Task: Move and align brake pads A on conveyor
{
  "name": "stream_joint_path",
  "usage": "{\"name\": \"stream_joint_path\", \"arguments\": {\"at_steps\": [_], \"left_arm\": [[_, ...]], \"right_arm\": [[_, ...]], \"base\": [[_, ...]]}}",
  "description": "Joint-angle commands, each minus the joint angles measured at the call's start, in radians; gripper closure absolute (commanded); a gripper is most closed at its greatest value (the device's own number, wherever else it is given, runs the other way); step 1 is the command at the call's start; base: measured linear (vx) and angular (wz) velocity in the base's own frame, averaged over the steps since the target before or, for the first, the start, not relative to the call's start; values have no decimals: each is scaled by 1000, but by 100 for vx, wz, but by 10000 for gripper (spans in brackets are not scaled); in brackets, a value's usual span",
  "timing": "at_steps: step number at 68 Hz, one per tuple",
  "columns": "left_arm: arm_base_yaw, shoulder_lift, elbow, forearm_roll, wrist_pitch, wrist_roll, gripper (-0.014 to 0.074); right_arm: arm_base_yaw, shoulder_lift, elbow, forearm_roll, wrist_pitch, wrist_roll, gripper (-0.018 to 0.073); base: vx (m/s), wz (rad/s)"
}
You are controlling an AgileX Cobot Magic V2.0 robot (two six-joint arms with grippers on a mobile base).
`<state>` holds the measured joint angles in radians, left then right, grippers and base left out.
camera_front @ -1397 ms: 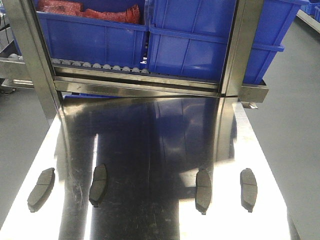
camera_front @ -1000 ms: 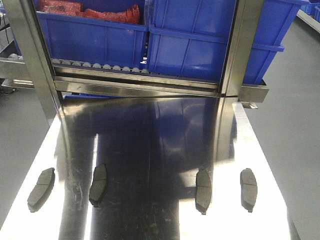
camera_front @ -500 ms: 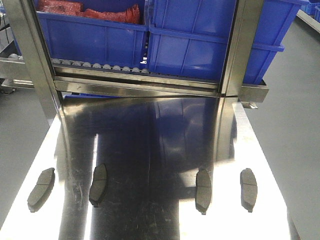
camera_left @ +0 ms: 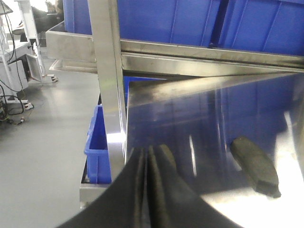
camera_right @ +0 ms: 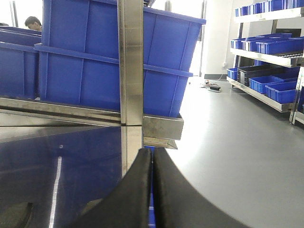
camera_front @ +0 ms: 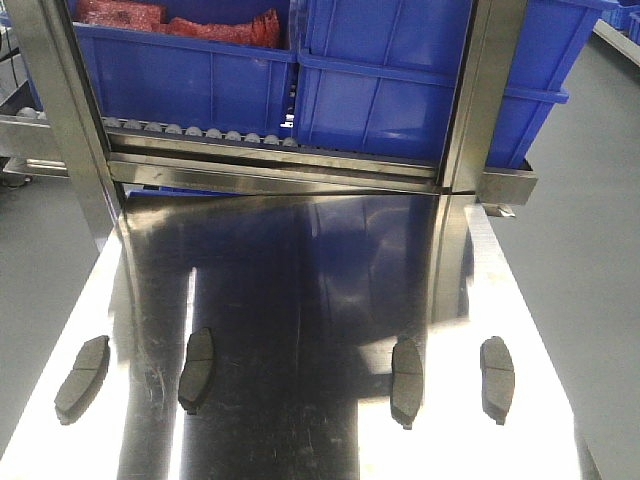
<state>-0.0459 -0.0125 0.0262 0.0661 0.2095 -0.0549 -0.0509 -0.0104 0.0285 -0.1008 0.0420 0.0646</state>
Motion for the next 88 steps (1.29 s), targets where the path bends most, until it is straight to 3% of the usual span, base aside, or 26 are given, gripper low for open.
{"name": "stream_joint_path", "arguments": {"at_steps": [1,8,18,26,38,71,88], "left_arm": [[-6,-14,17,-3,-149,-11,602],[-6,-14,17,-44,-232,-16,602],[-6,-14,-21,-44,-390,-16,602],[-6,1,-105,-55,-357,-16,602],[-6,136,-282,-66,-204,-15,602],[-6,598,-623,-66,436,-5,602],[-6,668,-630,-66,484,-5,602]], "right_arm": [[-7,-12,12,-2,-71,-10,571],[-7,-12,12,-2,-71,-10,571],[-7,-12,12,-2,-71,-10,571],[-7,-12,12,-2,-71,-10,571],[-7,-12,12,-2,-71,-10,571],[-7,-12,12,-2,-71,-10,571],[-7,-12,12,-2,-71,-10,571]], "base": [[0,0],[0,0],[0,0],[0,0],[0,0],[0,0],[0,0]]}}
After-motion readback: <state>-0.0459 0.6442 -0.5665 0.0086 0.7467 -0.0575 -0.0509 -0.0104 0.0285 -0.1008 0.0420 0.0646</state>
